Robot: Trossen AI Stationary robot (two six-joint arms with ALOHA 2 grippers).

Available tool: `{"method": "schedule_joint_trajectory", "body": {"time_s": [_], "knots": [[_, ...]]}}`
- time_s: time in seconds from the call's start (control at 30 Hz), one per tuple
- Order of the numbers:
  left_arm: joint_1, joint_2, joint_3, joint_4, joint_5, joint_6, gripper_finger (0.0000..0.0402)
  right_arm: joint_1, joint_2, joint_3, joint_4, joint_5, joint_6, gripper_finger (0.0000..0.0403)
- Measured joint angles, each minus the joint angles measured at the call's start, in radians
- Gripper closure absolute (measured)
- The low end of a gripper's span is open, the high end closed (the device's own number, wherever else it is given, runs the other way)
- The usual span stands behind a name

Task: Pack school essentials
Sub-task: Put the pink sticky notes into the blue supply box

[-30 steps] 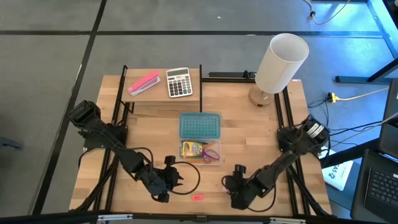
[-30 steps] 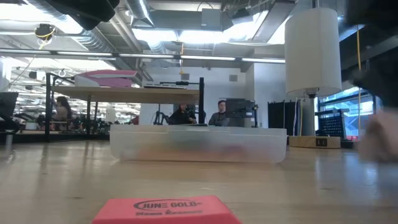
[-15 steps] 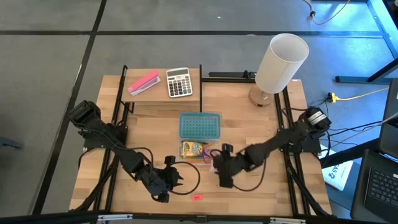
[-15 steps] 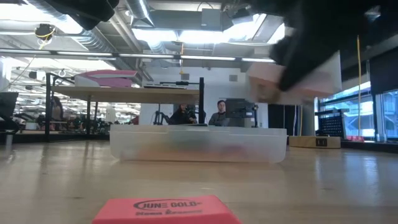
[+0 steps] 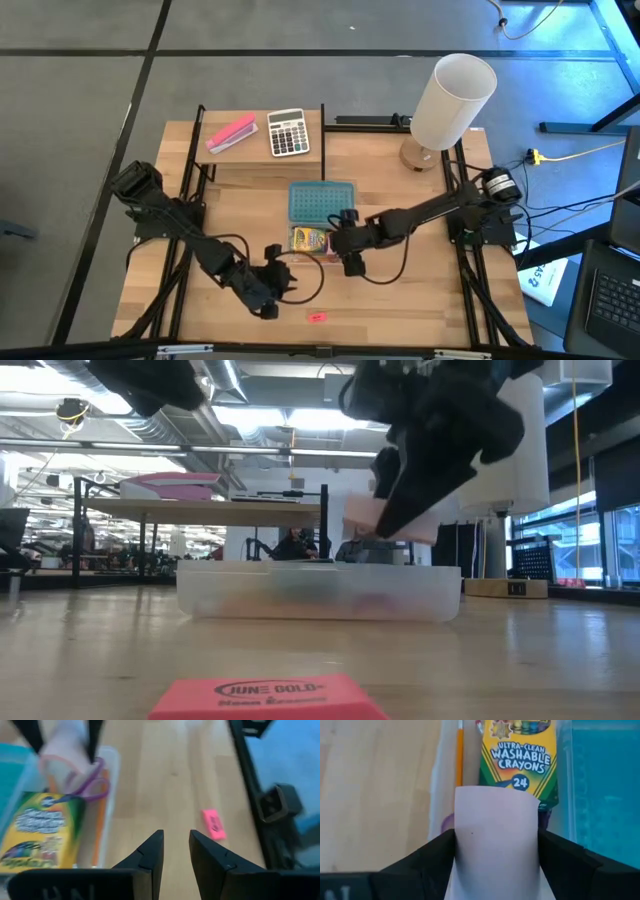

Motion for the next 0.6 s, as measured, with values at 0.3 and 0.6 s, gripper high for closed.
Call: {"method": "schedule_joint_trajectory", "body": {"time_s": [0.3, 0.6], "knots": [[0.043, 0.000, 0.000, -0.045, -0.071, -0.092, 0.0316, -0.030, 0.006, 0.000, 0.002, -0.040, -0.117, 0.0136], [0.050, 0.000, 0.000, -0.043, -0.072, -0.089, 0.0316, -0.056, 0.053, -0.001, 0.004, -0.118, -0.113, 0.0136]]}}
